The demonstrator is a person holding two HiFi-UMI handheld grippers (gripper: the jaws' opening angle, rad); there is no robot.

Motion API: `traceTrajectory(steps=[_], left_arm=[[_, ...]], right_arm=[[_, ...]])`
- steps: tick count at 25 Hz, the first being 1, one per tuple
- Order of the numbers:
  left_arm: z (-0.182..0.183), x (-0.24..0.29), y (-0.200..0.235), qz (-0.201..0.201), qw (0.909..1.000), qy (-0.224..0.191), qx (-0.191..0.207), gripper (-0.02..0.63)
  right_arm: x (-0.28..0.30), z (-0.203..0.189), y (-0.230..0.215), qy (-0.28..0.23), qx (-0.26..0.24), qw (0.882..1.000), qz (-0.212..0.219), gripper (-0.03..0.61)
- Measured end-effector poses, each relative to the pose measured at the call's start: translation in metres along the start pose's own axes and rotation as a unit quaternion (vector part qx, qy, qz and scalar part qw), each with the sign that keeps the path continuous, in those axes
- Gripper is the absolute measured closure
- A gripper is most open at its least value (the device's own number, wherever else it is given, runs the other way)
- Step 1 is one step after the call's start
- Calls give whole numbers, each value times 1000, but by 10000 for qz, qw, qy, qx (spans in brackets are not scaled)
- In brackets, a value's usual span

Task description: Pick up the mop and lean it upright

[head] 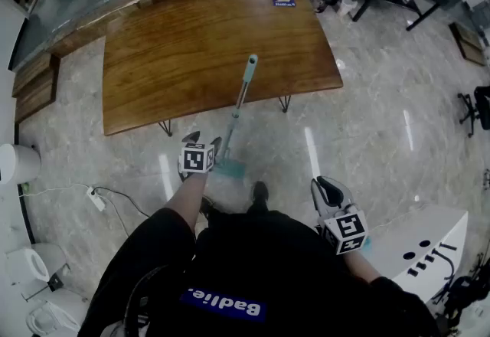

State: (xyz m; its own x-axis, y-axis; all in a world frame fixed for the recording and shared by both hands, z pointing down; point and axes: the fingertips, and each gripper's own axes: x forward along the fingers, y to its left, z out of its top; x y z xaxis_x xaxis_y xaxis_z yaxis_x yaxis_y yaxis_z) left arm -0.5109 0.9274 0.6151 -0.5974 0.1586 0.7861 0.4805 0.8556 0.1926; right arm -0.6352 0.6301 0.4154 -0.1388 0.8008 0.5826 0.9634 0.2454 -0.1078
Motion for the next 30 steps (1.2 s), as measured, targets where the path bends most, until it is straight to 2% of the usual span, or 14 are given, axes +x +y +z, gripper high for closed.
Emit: traceTrajectory(steps=[10, 14, 20, 25, 30], left_arm=[[29, -87, -26, -165, 9964, -799, 237, 354], [34, -125, -40, -277, 9928, -1140, 249, 407], [39, -177, -58, -447, 9857, -1606, 240, 484], [48, -220, -65, -508, 9781, -2003, 252, 521], [64, -255, -81, -568, 9677, -2418, 431, 553]], right_arm=[[16, 21, 22, -365, -189, 9984, 387, 531], [24, 31, 35, -490, -292, 9968, 565, 532], [37, 44, 53, -595, -435, 9942, 787, 538], [45, 57, 76, -699, -573, 9906, 1025, 542], [49, 71, 97, -844, -688, 9850, 1336, 549]])
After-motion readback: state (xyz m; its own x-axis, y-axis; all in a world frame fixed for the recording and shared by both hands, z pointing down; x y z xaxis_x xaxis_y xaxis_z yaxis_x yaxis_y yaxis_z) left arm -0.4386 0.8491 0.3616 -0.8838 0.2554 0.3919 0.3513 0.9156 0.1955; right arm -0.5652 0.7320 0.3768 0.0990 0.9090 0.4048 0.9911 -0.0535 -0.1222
